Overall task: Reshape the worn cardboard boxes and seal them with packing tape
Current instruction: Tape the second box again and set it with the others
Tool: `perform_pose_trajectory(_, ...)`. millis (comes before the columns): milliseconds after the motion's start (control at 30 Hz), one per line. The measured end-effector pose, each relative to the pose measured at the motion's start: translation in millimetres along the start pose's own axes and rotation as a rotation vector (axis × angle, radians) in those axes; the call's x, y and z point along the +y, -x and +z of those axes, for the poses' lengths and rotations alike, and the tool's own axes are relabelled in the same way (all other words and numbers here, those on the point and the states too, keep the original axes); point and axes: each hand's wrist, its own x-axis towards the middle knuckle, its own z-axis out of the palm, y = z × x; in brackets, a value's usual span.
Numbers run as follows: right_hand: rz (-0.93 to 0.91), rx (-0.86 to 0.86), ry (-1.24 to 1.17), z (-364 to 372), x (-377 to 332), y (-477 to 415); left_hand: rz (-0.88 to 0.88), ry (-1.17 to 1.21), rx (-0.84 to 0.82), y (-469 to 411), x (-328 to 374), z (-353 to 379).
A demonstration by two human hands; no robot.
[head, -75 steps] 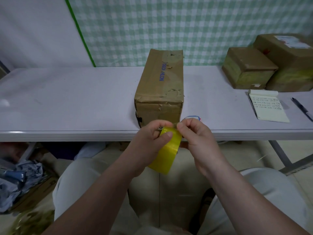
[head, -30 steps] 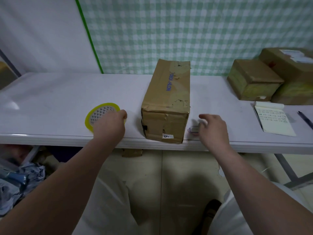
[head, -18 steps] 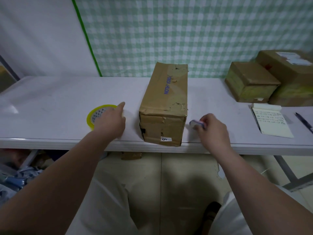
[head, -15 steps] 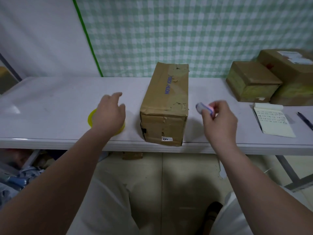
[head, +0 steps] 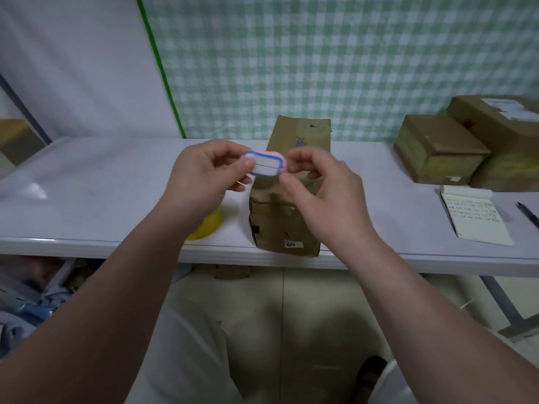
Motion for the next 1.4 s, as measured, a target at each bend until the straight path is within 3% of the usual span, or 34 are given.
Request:
perform_pose_trajectory(100, 0.027, 0.020, 0.135, -1.7, 15.4, 3.0, -0.072, -0.197, 0.302, -13.9, -33.2, -22.3)
perform_pose_trajectory(167, 0.041, 0.050, 0.172, -2.8, 25.1, 4.4, -0.126, -0.457, 0.379, -19.1, -58.6, -35.7)
perform_pose_trajectory(300, 0.057, 0.085, 0.128, -2.5, 40.7, 5.3, -0.200, -0.777, 0.278, -17.5, -102.7, -42.3)
perform_pose_trajectory(433, 0.147, 0.054, -0.005, -6.4, 51.3, 4.5, -0.231, -0.847, 0.196, -17.1, -109.7, -36.1)
perform_pose_trajectory(500, 0.196, 0.057, -0.107, -9.2, 54.3, 3.8, -0.135, -0.788, 0.212, -16.4, -94.8, -26.2)
perform_pose_trajectory(633, 0.278, 0.030, -0.264, -13.6, 59.2, 2.7, 0.290, -0.682, 0.204, -12.9, -45.1, 3.9)
perform_pose_trajectory(800, 0.281, -0.014, -0.322, -15.1, 63.6, 0.1, 0.530, -0.654, -0.266, -18.0, -5.6, 42.8)
perform_pose_trajectory(900, 0.257, -0.031, -0.340, -16.1, 66.3, -2.8, 0.559, -0.815, -0.459, -26.4, -7.6, 63.2)
perform_pose_trajectory(1400, 0.216, -0.046, -0.426, -9.7, 85.0, 1.2, 0.557, -1.097, -0.408, -24.7, -18.5, 75.6)
